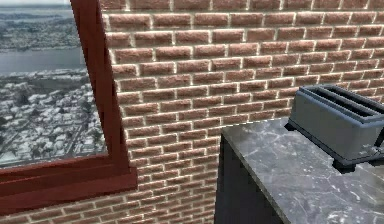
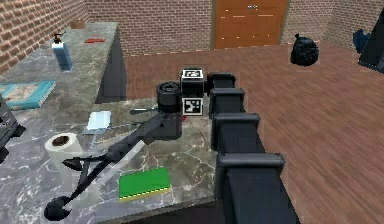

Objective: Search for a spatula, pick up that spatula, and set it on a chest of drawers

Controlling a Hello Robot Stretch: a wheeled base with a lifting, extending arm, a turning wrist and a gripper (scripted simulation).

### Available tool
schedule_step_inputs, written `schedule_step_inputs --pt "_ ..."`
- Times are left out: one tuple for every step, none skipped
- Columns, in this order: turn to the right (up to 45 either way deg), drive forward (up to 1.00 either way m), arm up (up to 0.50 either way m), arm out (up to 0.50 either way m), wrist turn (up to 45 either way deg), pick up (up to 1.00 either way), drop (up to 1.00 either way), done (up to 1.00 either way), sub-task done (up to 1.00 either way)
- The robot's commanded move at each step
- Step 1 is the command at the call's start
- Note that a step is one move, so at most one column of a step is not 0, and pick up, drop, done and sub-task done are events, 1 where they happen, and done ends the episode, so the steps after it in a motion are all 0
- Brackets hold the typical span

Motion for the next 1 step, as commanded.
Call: schedule_step_inputs --pt "0.0 0.00 0.00 0.00 -24.0 0.00 0.00 0.00 0.00"
